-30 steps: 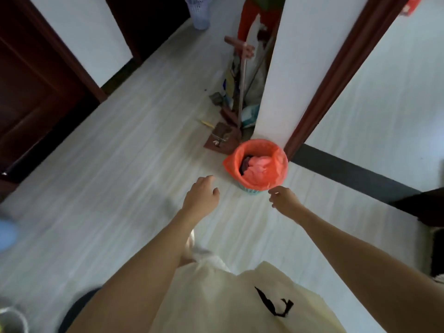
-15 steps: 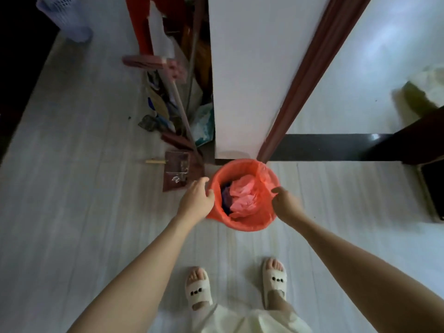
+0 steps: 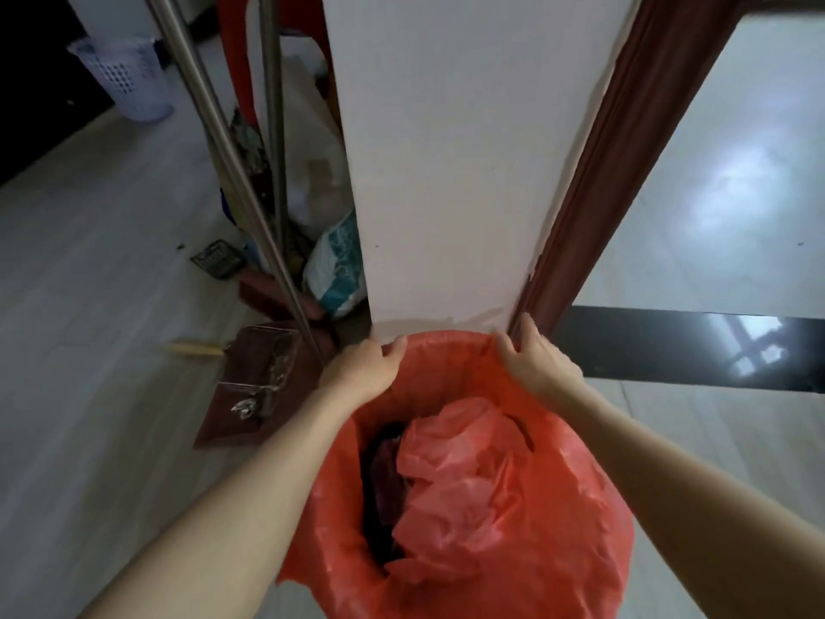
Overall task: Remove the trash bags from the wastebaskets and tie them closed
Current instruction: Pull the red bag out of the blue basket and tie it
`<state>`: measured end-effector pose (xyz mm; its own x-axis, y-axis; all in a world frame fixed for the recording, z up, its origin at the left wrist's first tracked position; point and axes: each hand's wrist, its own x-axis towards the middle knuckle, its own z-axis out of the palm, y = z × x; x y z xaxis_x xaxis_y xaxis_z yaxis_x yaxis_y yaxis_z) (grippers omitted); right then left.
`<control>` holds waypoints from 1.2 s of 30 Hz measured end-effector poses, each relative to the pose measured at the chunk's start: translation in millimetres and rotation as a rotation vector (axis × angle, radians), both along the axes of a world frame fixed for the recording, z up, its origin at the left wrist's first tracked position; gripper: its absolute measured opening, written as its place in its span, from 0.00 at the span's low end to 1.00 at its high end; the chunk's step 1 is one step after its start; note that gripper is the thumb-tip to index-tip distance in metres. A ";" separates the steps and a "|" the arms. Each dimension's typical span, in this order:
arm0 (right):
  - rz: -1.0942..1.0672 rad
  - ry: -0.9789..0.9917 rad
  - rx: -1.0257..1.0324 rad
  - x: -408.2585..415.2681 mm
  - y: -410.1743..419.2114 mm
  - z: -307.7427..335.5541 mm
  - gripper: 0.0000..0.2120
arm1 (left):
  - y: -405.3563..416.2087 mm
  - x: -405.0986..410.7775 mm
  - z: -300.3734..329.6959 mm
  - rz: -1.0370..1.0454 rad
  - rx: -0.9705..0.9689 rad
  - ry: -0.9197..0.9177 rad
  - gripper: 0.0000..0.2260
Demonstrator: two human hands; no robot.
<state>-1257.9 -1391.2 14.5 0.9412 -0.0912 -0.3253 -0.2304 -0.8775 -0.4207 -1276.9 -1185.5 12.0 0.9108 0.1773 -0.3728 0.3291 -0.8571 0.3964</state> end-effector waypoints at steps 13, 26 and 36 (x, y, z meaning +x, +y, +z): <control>0.175 -0.387 0.329 -27.0 3.9 8.5 0.14 | -23.3 -34.5 10.6 -0.034 0.016 -0.691 0.06; 0.660 -0.293 -0.631 -53.7 -46.6 41.6 0.18 | 33.2 -73.1 29.1 -0.264 0.233 -0.366 0.12; 0.233 -0.311 0.004 -166.7 -97.1 4.8 0.21 | 32.4 -191.0 9.4 0.162 -0.066 -0.291 0.11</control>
<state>-1424.6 -1488.3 19.3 0.9903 0.1371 -0.0206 0.1140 -0.8895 -0.4426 -1467.9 -1153.1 21.5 0.9428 0.3125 -0.1165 0.3236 -0.7726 0.5463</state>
